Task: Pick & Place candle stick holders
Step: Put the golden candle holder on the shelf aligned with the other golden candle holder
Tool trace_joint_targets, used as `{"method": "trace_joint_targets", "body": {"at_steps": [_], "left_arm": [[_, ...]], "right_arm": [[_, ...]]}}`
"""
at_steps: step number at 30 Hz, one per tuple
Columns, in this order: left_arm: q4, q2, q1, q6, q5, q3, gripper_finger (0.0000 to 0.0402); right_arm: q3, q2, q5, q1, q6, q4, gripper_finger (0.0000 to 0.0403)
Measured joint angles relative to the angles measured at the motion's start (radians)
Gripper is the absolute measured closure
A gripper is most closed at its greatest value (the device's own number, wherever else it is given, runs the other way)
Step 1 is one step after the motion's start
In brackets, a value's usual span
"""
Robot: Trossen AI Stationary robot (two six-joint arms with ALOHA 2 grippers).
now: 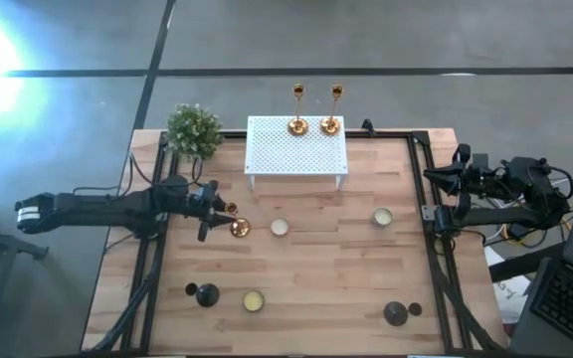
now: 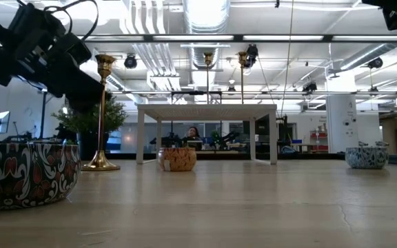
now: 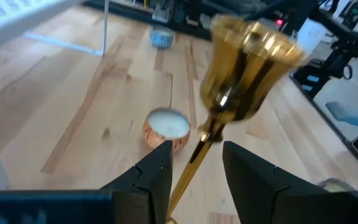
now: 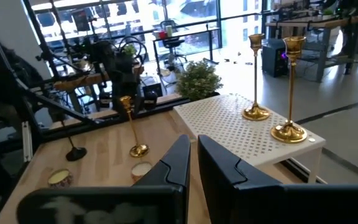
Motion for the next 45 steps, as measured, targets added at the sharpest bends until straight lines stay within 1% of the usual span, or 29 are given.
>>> {"method": "trace_joint_targets", "body": {"at_steps": [3, 5, 8, 9, 10, 20, 34, 36, 40, 45], "left_arm": [[0.000, 0.022, 0.000, 0.007, 0.000, 0.000, 0.0277], [0.004, 0.036, 0.000, 0.012, 0.000, 0.000, 0.0308], [0.030, 0.051, 0.000, 0.047, 0.001, 0.000, 0.0368], [0.039, 0.054, 0.001, 0.047, 0.006, 0.000, 0.0381], [0.040, 0.057, 0.000, 0.059, 0.013, 0.000, 0.0384], [0.064, 0.067, 0.000, 0.062, 0.008, 0.006, 0.0384], [0.067, 0.066, 0.000, 0.055, 0.007, 0.117, 0.0384], [0.067, 0.066, 0.000, 0.035, -0.012, 0.138, 0.0384], [0.067, 0.073, 0.000, -0.009, -0.081, 0.188, 0.0384], [0.060, 0.112, 0.000, -0.008, -0.135, 0.272, 0.0384]], "right_arm": [[0.000, 0.000, 0.000, 0.000, 0.000, 0.000, 0.0376], [0.000, 0.000, 0.000, 0.000, 0.000, 0.000, 0.0376], [0.000, 0.000, 0.000, 0.000, 0.000, 0.000, 0.0376], [0.000, 0.000, 0.000, 0.000, 0.000, 0.000, 0.0376], [0.000, 0.000, -0.001, 0.000, 0.000, 0.000, 0.0376], [0.000, 0.000, -0.001, 0.000, 0.000, 0.000, 0.0376], [0.000, 0.000, -0.001, 0.000, -0.003, -0.001, 0.0376], [0.000, 0.000, -0.001, 0.000, -0.003, -0.001, 0.0376], [0.000, 0.000, -0.001, 0.000, -0.003, -0.001, 0.0376], [0.000, 0.000, -0.001, 0.000, -0.003, -0.001, 0.0376]]}}
